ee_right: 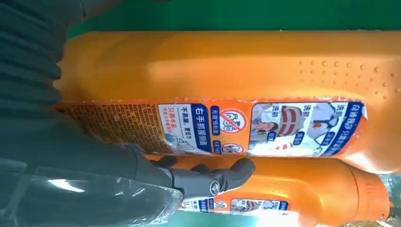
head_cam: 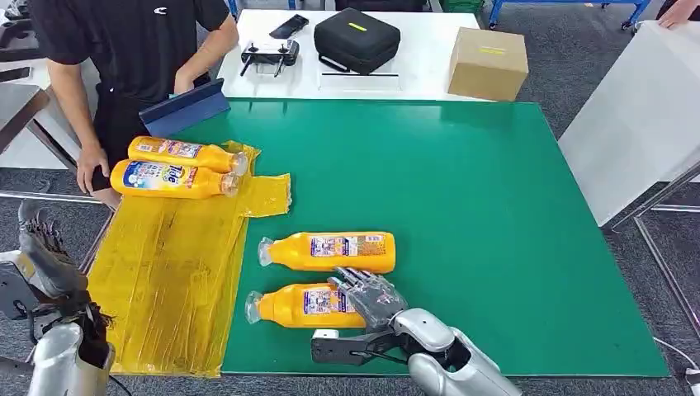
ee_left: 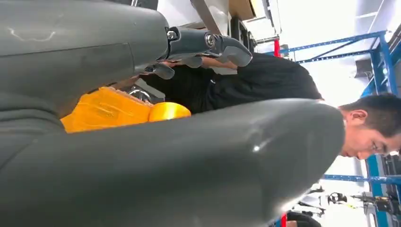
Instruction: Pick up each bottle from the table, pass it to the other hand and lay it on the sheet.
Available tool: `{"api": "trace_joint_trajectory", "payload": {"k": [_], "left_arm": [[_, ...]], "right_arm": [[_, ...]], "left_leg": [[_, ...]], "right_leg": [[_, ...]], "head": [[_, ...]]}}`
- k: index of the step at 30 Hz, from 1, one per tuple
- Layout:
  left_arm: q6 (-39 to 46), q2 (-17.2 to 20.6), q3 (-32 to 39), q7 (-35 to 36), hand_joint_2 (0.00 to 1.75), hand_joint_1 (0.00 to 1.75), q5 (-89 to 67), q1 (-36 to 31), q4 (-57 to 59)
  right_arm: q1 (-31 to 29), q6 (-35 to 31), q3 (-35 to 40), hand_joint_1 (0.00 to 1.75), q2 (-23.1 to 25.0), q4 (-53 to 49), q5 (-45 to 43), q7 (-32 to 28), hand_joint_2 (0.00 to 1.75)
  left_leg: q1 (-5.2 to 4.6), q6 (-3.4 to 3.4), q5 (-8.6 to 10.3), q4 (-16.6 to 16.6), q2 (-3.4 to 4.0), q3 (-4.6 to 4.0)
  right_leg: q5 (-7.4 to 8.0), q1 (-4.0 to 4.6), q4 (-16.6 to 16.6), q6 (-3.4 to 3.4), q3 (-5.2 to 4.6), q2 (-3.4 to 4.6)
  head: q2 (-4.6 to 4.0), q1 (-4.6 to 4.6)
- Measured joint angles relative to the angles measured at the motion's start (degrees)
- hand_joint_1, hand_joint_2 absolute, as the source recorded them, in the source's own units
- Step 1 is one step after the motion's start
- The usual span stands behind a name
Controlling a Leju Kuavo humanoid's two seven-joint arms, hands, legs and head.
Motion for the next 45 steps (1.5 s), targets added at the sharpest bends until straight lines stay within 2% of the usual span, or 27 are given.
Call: {"api": "trace_joint_trajectory", "payload": {"k": [4, 30, 35, 37, 38, 45], "left_arm": [[0.1, 0.0, -0.5, 0.0, 0.00, 0.00, 0.5, -0.1, 0.4], [0.5, 0.0, -0.8, 0.0, 0.00, 0.00, 1.0, -1.0, 0.9], [-0.3, 0.1, 0.0, -0.9, 0.00, 0.00, 2.8, 4.1, -2.9], [-0.9, 0.1, 0.3, -0.9, 0.00, 0.00, 2.9, 5.4, -4.0], [-1.1, 0.1, 0.5, -0.9, 0.00, 0.00, 2.8, 5.9, -4.5], [-1.3, 0.1, 0.9, -0.6, 0.00, 0.00, 2.7, 7.2, -6.1]], "right_arm": [[0.0, -0.4, 0.3, 1.75, -0.4, 0.1, 0.5, 0.7, 1.75], [-0.1, -0.7, 0.5, 1.75, -0.7, 0.2, 0.9, 1.4, 1.75], [-0.1, -0.8, 1.4, 1.75, -0.7, 0.2, 0.9, 1.7, 1.75], [0.2, -0.9, 1.4, 1.75, -0.7, -0.2, 0.9, 2.3, 1.75], [0.3, -1.0, 1.4, 1.75, -0.7, -0.4, 0.9, 2.5, 1.75], [1.1, -1.0, 1.4, 1.75, -0.7, -1.2, 1.0, 2.9, 1.75]], "left_leg": [[0.00, 0.00, 0.00, 0.0, -0.01, 0.06], [0.01, -0.01, -0.02, 0.0, -0.02, 0.17], [0.01, -0.16, -0.12, 0.0, 0.08, 0.30], [0.02, -0.20, -0.19, 0.0, 0.04, 0.37], [0.02, -0.28, -0.27, 0.0, -0.02, 0.42], [0.13, -0.36, -0.28, 0.0, -0.01, 0.55]], "right_leg": [[0.00, 0.00, 0.0, 0.00, 0.00, 0.00], [-0.01, 0.00, 0.0, -0.01, 0.25, 0.00], [-0.11, 0.00, 0.0, -0.15, 0.25, 0.12], [-0.23, -0.01, 0.0, -0.27, -0.16, 0.06], [-0.39, -0.02, 0.0, -0.45, -0.14, 0.04], [-0.29, 0.01, 0.0, -0.42, 0.52, 0.04]], "head": [[0.00, 0.00], [0.00, -0.02], [0.00, 0.00], [0.00, -0.02], [0.00, 0.00], [0.00, -0.02]]}}
